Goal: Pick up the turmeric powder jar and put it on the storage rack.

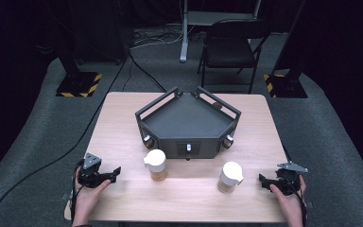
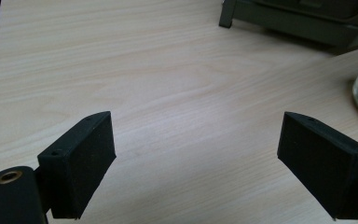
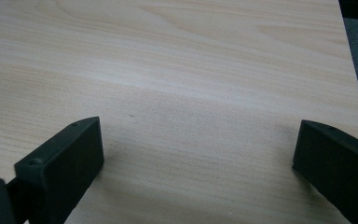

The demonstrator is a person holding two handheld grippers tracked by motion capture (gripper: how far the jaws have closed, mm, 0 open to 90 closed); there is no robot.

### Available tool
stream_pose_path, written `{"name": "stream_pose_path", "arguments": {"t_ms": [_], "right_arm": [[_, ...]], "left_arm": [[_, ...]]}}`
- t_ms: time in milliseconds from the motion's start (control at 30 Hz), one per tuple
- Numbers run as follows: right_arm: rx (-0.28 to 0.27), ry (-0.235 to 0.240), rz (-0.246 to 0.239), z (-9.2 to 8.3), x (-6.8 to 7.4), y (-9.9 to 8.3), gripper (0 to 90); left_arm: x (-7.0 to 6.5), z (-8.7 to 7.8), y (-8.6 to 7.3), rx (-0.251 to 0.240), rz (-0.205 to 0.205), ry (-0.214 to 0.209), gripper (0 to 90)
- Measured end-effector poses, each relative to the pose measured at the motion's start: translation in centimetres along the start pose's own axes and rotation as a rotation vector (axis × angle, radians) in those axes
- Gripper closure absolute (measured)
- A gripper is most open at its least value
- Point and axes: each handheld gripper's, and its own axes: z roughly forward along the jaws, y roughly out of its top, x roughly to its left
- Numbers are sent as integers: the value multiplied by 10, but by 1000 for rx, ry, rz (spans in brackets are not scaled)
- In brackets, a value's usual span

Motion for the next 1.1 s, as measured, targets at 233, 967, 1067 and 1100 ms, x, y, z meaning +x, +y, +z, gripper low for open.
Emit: {"name": "stream_pose_path", "arguments": {"t_ms": [233,967,1067,1100], "right_arm": [[0,1,0,0,0,0,7],[4,2,-1,1,0,1,1],[4,3,-2,1,0,1,0],[5,3,-2,1,0,1,0]], "left_arm": [[-5,-8,5,-39,10,-37,110],[-12,-20,22,-152,36,-135,118],[-14,-21,26,-165,47,-156,118],[-14,-22,27,-167,51,-161,118]]}}
